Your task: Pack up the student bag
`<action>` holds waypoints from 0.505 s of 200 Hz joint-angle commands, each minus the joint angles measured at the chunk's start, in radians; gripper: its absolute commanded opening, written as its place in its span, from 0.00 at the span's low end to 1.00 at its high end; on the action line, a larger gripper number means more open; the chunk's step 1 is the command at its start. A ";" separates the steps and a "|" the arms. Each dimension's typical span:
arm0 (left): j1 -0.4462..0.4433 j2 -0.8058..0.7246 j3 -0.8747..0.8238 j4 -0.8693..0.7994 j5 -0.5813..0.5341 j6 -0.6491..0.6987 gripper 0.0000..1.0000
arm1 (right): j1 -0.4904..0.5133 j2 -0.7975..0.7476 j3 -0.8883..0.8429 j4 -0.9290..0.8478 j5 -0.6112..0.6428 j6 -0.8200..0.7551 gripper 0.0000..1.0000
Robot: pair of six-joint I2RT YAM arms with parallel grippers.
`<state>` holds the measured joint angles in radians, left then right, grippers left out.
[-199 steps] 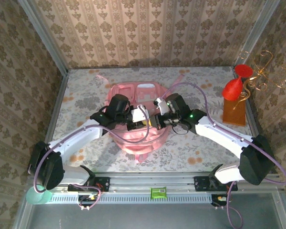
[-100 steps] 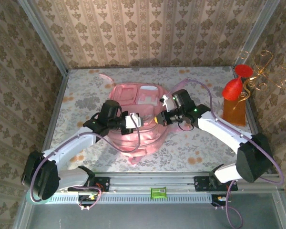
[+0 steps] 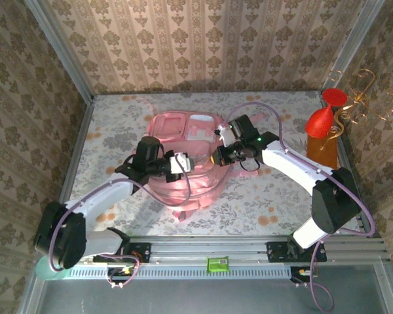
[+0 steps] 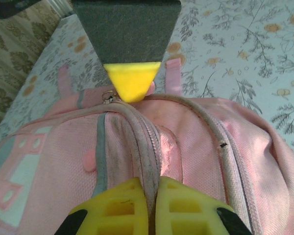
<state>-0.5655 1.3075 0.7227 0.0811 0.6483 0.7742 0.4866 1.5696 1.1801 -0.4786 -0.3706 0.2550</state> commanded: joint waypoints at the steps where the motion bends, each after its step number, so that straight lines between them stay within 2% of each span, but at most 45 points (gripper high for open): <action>1: -0.015 0.070 0.069 0.107 0.097 -0.059 0.05 | -0.091 -0.042 -0.041 -0.093 0.274 -0.004 0.18; 18: -0.031 0.142 0.115 0.109 0.084 -0.075 0.21 | -0.097 -0.097 -0.058 -0.115 0.305 -0.009 0.35; 40: -0.032 0.162 0.112 0.130 0.048 -0.148 0.48 | -0.101 -0.197 -0.097 -0.139 0.449 -0.022 0.47; 58: -0.017 0.110 0.062 0.229 0.034 -0.269 0.61 | -0.111 -0.272 -0.140 -0.116 0.598 -0.036 0.57; 64: -0.006 0.087 0.039 0.275 0.027 -0.320 0.65 | -0.114 -0.292 -0.151 -0.105 0.638 -0.040 0.65; 75: 0.019 0.046 0.002 0.353 0.002 -0.423 0.72 | -0.120 -0.316 -0.168 -0.079 0.705 -0.046 0.74; 101: 0.077 -0.057 -0.053 0.408 -0.222 -0.588 0.90 | -0.133 -0.355 -0.216 0.029 0.845 -0.058 0.85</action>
<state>-0.5362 1.3396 0.7086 0.3580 0.6086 0.4187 0.3683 1.2427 1.0107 -0.5385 0.2470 0.2161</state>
